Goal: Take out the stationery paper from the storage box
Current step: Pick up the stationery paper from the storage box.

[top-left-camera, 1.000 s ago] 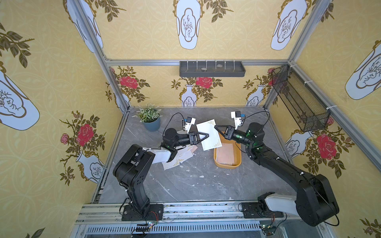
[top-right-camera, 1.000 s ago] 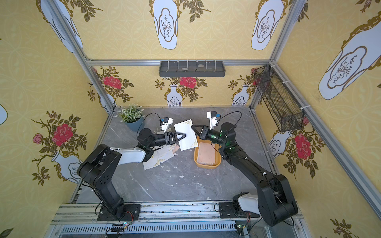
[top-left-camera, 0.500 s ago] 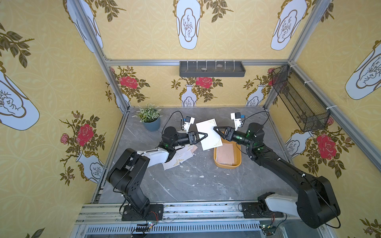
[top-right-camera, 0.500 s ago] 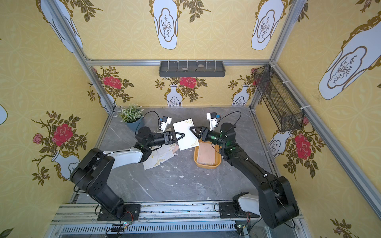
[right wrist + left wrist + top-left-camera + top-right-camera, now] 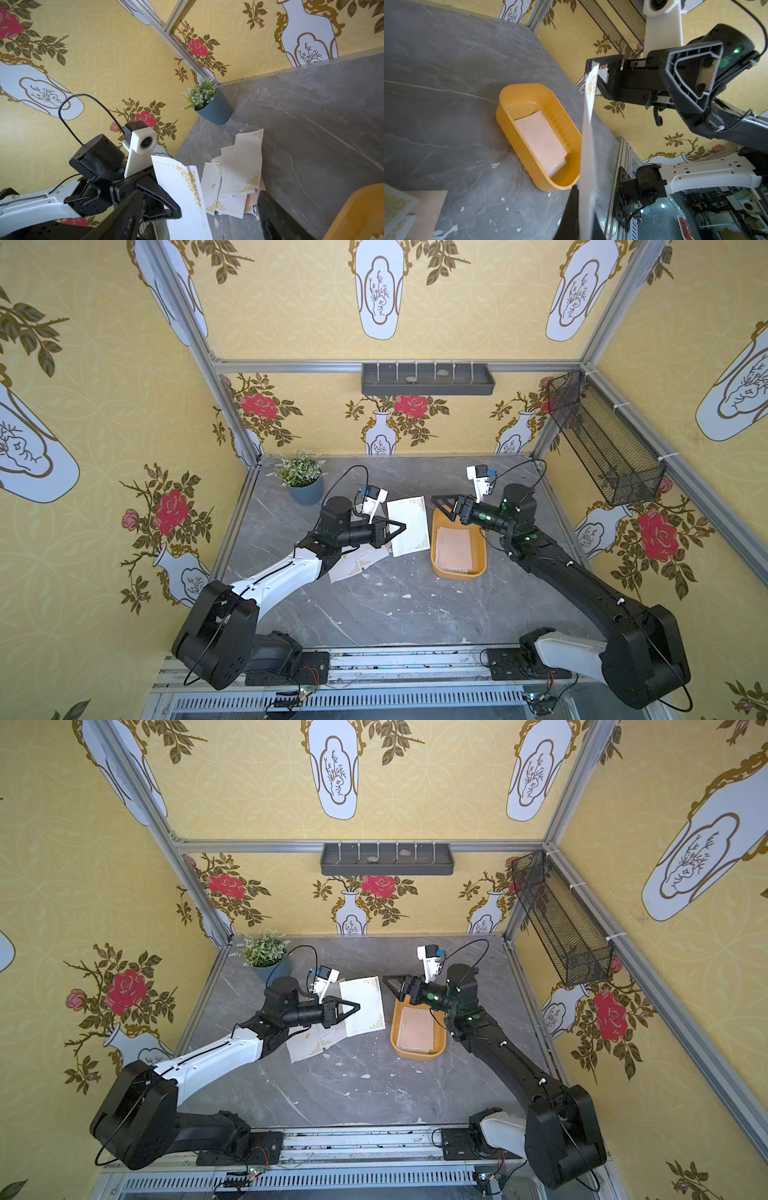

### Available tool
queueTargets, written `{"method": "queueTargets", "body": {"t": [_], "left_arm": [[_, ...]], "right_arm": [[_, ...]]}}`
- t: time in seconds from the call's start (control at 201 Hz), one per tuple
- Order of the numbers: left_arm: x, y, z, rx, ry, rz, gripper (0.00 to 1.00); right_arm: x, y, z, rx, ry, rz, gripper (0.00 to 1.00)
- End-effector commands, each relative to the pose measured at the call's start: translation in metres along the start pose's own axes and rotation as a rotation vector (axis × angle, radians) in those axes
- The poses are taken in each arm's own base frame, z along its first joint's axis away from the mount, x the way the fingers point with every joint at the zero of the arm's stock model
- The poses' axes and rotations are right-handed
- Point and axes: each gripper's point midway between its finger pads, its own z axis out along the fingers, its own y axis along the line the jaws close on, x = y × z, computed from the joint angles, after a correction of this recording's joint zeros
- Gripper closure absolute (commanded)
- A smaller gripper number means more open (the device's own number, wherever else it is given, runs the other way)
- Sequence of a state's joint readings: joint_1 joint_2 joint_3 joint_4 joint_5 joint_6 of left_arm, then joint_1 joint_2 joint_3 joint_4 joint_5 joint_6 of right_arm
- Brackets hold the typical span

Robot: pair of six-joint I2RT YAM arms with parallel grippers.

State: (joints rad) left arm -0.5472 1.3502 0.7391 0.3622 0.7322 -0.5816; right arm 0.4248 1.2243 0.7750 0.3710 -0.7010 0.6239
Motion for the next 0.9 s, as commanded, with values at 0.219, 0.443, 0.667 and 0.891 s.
{"method": "queueTargets", "body": {"t": [0.219, 0.443, 0.667, 0.891], "left_arm": [[0.004, -0.006, -0.004, 0.02, 0.014, 0.041, 1.0], [0.004, -0.01, -0.002, 0.046, 0.018, 0.038, 1.0], [0.005, -0.007, 0.001, 0.05, 0.027, 0.027, 1.0], [0.006, -0.006, 0.001, 0.048, 0.029, 0.025, 1.0]], "right_arm": [[0.009, 0.009, 0.019, -0.146, 0.07, -0.007, 0.17], [0.018, 0.028, 0.033, -0.282, 0.112, -0.018, 0.33], [0.023, 0.031, 0.04, -0.317, 0.131, -0.02, 0.67], [0.023, 0.03, 0.037, -0.293, 0.119, -0.028, 1.0]]}}
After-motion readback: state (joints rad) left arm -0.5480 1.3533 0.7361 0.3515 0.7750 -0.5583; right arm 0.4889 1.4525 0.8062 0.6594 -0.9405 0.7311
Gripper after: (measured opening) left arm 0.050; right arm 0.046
